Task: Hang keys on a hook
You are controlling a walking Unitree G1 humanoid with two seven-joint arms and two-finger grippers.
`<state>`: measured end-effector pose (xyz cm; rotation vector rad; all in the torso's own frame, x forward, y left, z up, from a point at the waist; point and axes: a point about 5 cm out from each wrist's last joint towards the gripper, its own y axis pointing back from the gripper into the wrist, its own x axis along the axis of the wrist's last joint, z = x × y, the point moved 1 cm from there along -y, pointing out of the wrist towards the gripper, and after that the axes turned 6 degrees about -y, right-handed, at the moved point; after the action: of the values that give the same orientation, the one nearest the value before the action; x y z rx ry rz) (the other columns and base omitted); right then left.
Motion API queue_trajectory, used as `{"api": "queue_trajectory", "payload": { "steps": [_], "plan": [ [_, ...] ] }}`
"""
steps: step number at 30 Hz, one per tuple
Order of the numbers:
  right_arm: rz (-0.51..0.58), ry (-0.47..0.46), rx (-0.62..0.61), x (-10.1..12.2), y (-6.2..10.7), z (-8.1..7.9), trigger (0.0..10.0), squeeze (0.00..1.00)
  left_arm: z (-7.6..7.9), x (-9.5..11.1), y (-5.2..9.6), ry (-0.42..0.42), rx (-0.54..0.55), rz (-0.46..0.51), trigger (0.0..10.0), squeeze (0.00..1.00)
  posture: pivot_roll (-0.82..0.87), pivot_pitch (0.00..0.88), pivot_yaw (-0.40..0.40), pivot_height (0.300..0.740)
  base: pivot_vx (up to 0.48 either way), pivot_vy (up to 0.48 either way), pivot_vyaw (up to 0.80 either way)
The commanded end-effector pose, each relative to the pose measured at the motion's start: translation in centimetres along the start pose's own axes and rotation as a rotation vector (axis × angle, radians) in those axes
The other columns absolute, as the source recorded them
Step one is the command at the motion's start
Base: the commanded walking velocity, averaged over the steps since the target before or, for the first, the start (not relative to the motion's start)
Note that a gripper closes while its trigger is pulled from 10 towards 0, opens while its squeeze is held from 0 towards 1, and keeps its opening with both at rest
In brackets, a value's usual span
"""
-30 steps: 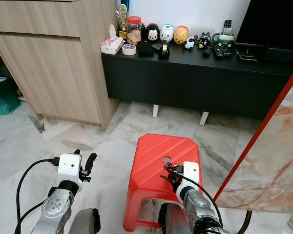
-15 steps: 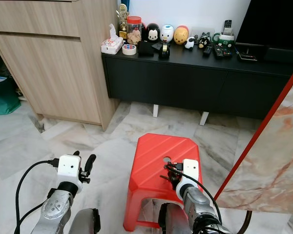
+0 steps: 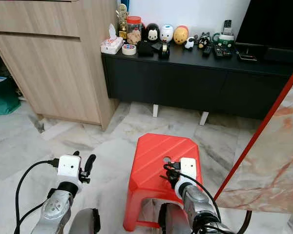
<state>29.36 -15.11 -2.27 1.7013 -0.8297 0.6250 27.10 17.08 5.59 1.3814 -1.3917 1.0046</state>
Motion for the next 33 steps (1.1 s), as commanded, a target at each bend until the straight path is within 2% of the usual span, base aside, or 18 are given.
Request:
{"api": "queue_trajectory", "payload": {
  "steps": [1, 8, 16, 33],
  "plan": [
    [0.038, 0.007, -0.008, 1.1, -0.1, 0.1, 10.0, 0.00, 0.2, -0.2, 0.1, -0.021, -0.009, -0.007, 10.0, 0.00, 0.09, 0.005, -0.073, 0.568, 0.000, 0.000, 0.00],
    [0.123, -0.084, 0.000, 2.0, 0.1, 0.3, 10.0, 0.00, 0.2, -0.2, 0.0, -0.022, -0.010, -0.006, 10.0, 0.00, 0.09, 0.000, -0.074, 0.568, 0.000, 0.000, 0.00],
    [0.043, -0.086, -0.012, 0.3, 0.2, 0.5, 10.0, 0.00, 0.3, -0.1, -0.1, -0.023, -0.012, -0.005, 10.0, 0.00, 0.09, 0.000, -0.074, 0.568, 0.000, 0.000, 0.00],
    [0.059, -0.117, -0.026, 0.8, 0.0, 0.5, 10.0, 0.00, 0.3, -0.1, -0.1, -0.019, -0.007, -0.002, 10.0, 0.00, 0.09, 0.000, -0.077, 0.568, 0.000, 0.000, 0.00]
  ]
}}
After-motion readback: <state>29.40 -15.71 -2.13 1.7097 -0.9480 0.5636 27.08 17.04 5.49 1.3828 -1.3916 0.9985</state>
